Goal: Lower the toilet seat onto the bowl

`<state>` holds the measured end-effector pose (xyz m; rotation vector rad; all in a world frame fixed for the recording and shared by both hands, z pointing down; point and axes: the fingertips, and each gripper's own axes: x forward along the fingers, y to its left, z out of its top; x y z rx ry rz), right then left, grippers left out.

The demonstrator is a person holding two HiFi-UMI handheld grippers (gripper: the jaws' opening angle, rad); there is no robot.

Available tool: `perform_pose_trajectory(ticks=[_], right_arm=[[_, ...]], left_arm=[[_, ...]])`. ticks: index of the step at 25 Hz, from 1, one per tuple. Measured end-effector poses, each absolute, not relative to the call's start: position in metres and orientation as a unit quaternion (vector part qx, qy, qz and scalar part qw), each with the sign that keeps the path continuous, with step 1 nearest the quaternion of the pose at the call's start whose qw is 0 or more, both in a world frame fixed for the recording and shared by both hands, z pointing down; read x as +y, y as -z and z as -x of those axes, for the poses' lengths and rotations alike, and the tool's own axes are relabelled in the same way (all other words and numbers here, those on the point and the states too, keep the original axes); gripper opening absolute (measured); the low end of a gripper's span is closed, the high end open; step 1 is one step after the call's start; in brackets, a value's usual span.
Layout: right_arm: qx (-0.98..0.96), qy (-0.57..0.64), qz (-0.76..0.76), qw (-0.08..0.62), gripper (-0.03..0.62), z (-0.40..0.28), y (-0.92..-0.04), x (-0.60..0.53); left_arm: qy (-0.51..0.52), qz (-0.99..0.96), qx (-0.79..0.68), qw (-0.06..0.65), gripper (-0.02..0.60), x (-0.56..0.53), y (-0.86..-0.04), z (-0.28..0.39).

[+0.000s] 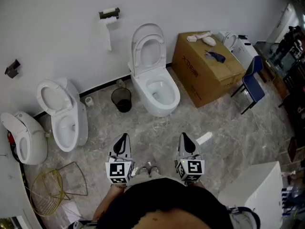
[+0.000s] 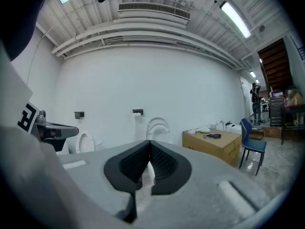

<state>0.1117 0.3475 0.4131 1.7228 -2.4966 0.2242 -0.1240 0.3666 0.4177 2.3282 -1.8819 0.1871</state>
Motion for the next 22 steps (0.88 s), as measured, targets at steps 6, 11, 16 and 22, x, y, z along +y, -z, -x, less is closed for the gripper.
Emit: perform_pose_trajectory(ticks=[6,11,16,22], right_arm=[[-0.819,-0.069,-0.568,0.052,0.006,-0.1189,-0.4158,0.345],[-0.821,-0.065,-0.565,0.05,0.006,-0.1191,-0.4159,0.3431],[-0.818,-0.075,-0.569,0.046,0.006,-0.1206,-0.417,0.3409],[-0.822,-0.071,-0.563,0.044,0.006,-0.1212,-0.4147,0.3377]], left_arm=[[-0.065,-0.772,-0.628,0.072,0.006,0.3671,-0.4183,0.1197],[-0.065,-0.77,-0.631,0.068,0.006,0.3662,-0.4182,0.1209],[-0.071,-0.766,-0.635,0.077,0.006,0.3661,-0.4198,0.122],[-0.064,-0.768,-0.633,0.076,0.005,0.3622,-0.4228,0.1176]])
